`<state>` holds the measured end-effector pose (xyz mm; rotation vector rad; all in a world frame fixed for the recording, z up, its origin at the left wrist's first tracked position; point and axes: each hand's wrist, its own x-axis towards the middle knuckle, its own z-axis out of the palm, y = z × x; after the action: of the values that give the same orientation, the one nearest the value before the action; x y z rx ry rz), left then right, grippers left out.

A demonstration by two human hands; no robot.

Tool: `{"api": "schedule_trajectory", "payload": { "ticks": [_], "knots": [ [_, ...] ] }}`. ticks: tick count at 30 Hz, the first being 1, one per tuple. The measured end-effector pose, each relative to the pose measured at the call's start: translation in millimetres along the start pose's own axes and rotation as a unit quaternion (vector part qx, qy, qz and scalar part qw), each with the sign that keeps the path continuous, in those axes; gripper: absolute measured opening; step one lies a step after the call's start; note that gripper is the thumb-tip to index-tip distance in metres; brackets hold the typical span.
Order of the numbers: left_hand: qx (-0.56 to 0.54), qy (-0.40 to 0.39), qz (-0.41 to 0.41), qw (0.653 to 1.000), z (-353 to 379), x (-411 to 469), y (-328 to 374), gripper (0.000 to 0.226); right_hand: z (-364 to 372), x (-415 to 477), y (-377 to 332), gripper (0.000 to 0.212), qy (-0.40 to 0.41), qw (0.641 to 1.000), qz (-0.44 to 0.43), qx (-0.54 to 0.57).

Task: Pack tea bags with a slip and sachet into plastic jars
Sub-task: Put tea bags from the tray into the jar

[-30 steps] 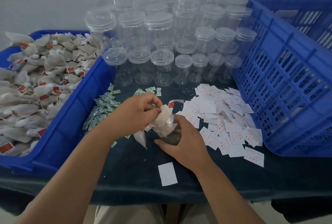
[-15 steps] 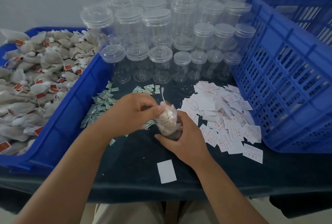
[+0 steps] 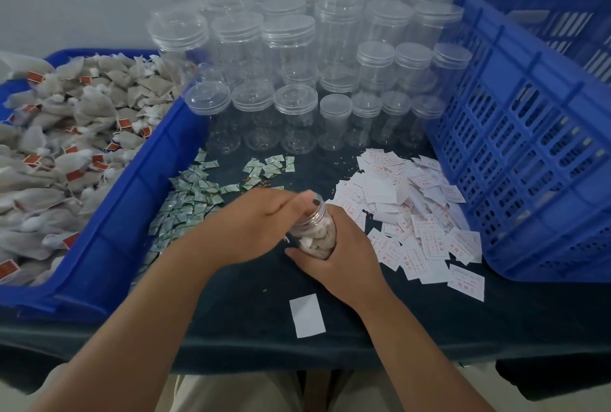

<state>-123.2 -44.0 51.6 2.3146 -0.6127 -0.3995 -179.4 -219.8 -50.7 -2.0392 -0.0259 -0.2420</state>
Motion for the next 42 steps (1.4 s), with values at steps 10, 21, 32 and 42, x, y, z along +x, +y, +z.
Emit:
{"api": "schedule_trajectory", "payload": {
  "ticks": [10, 21, 32, 42],
  "knots": [
    [0.076, 0.143, -0.037, 0.986, 27.0, -5.4, -62.0, 0.009, -1.3, 0.5, 0.6, 0.051, 0.039, 0.999, 0.02, 0.022],
    [0.131, 0.268, -0.01, 0.954, 41.0, -31.6, -63.8, 0.022, -1.7, 0.9, -0.9, 0.051, 0.038, 0.999, 0.013, 0.014],
    [0.057, 0.178, 0.017, 0.982, 1.5, -10.5, 20.9, 0.027, -0.7, -1.8, -3.1, 0.054, 0.005, 1.0, -0.016, 0.008],
    [0.21, 0.062, 0.045, 0.975, 16.7, -10.8, 7.5, 0.051, -0.2, -2.3, -1.4, 0.046, 0.004, 1.0, -0.028, -0.014]
  ]
}}
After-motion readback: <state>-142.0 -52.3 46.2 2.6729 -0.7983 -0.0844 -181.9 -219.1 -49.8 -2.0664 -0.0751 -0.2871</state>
